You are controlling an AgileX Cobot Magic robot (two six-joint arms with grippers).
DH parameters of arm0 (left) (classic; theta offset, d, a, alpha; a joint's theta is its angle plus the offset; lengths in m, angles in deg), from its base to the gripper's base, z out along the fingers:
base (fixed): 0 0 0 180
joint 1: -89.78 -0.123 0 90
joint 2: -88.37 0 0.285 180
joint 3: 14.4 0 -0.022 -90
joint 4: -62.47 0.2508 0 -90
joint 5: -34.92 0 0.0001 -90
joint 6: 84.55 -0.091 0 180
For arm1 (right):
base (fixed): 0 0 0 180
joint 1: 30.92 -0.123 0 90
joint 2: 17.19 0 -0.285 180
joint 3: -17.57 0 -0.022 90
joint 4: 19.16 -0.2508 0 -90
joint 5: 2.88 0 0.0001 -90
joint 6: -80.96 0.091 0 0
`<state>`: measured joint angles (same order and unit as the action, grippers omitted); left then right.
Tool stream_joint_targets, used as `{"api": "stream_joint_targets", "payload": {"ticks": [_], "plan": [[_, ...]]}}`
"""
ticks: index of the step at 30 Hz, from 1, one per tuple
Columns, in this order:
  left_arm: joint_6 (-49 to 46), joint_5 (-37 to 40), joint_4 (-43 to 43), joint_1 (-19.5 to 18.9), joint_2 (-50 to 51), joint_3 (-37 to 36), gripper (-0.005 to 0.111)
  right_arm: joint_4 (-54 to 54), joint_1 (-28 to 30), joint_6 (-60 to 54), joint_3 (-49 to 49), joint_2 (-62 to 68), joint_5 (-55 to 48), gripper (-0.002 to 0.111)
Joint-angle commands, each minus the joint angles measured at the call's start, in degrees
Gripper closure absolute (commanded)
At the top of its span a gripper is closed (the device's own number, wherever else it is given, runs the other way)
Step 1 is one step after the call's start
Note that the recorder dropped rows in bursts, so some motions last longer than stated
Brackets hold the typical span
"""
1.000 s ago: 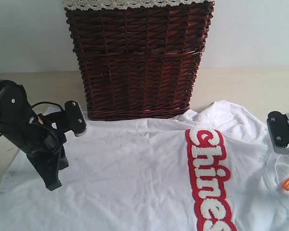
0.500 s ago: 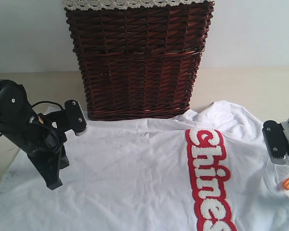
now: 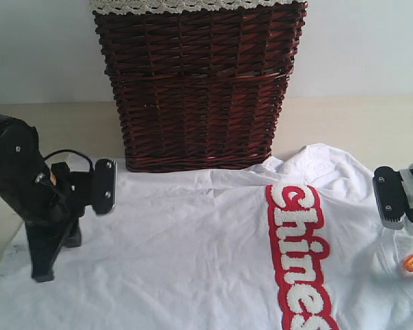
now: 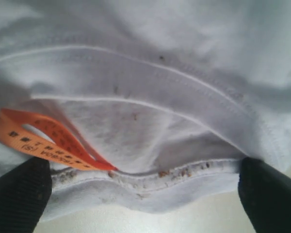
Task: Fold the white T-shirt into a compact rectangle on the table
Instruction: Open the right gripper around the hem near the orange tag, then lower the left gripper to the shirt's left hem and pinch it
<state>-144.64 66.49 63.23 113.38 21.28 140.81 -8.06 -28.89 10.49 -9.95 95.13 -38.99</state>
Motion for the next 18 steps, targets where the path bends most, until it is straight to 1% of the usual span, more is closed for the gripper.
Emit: {"api": "stream_joint_targets", "payload": {"ticks": [1,3,5,6,8,9,18], "plan": [[-0.15,11.14,15.42,-0.29,-0.5,0.18,0.101,1.23,-0.06,0.1,-0.23,0.53,1.72,0.003],[3.24,14.22,19.71,-0.29,-0.5,0.18,0.086,1.23,-0.06,0.1,-0.23,0.53,2.99,0.003],[7.72,15.6,22.9,-0.43,-0.5,0.18,0.059,1.23,-0.06,0.1,-0.23,0.53,3.37,0.003],[9.39,16.14,24.15,-0.68,-0.5,0.18,0.038,1.12,-0.06,0.1,-0.23,0.53,3.37,0.003],[11.47,16.27,24.29,-0.8,-0.5,0.18,0.01,0.87,-0.06,0.1,-0.23,0.53,3.37,0.003],[11.88,16.27,24.29,-0.8,-0.5,0.18,0.001,0.87,-0.06,0.1,-0.23,0.53,3.37,0.003],[12.57,16.69,23.65,-0.8,-0.4,-0.43,0.002,0.87,-0.06,0.1,-0.23,0.53,3.37,0.003]]}}
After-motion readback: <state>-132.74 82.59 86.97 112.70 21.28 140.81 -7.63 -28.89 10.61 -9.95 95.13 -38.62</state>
